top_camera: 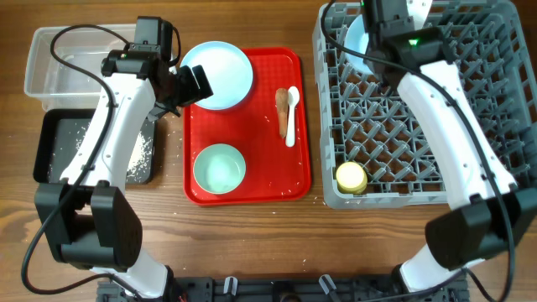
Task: Sort waste into correct bins and load items into the dishwasher rack
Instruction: 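Carry the light-blue bowl to the rack's back-left corner and set it down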
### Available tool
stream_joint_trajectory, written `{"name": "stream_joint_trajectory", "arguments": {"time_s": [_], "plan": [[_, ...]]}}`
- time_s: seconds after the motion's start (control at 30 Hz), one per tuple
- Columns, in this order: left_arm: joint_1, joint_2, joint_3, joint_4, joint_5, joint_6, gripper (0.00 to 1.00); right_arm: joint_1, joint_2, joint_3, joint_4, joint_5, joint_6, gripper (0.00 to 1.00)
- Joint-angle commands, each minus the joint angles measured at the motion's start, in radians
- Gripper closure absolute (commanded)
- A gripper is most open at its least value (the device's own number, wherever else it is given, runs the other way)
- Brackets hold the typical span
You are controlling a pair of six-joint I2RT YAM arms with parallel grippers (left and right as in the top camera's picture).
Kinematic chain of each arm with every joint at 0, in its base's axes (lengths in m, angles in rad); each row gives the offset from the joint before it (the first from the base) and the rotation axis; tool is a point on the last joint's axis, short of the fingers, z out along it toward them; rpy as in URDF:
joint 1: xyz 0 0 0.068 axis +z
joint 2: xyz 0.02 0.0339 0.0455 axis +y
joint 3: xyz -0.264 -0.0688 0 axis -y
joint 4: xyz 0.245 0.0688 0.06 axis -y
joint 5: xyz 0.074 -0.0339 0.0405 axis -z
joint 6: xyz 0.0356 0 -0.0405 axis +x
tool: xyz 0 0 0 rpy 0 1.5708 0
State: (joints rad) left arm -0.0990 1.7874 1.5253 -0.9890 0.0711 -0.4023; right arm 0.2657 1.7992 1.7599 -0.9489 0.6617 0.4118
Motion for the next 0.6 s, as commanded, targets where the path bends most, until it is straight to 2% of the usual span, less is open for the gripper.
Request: {"name": "stream_joint_trajectory", "arguments": {"time_s": [0.0, 0.07, 0.2, 0.3, 0.57], "plan": [[-0.003, -0.022, 0.017, 0.002, -0.021, -0.002, 0.00, 0.006, 0.081, -0.003, 0.124, 0.201, -0.145, 0.96], [-0.003, -0.022, 0.017, 0.002, -0.021, -0.002, 0.00, 0.006, 0.118, -0.003, 0.207, 0.214, -0.217, 0.96], [-0.003, -0.022, 0.017, 0.002, -0.021, -0.002, 0.00, 0.006, 0.214, -0.003, 0.407, 0.213, -0.457, 0.96], [-0.003, -0.022, 0.017, 0.002, -0.021, -0.002, 0.00, 0.008, 0.274, -0.003, 0.490, 0.215, -0.592, 0.96], [-0.003, -0.022, 0.017, 0.002, -0.021, -0.002, 0.00, 0.016, 0.367, -0.003, 0.669, 0.359, -0.699, 0.96]]}}
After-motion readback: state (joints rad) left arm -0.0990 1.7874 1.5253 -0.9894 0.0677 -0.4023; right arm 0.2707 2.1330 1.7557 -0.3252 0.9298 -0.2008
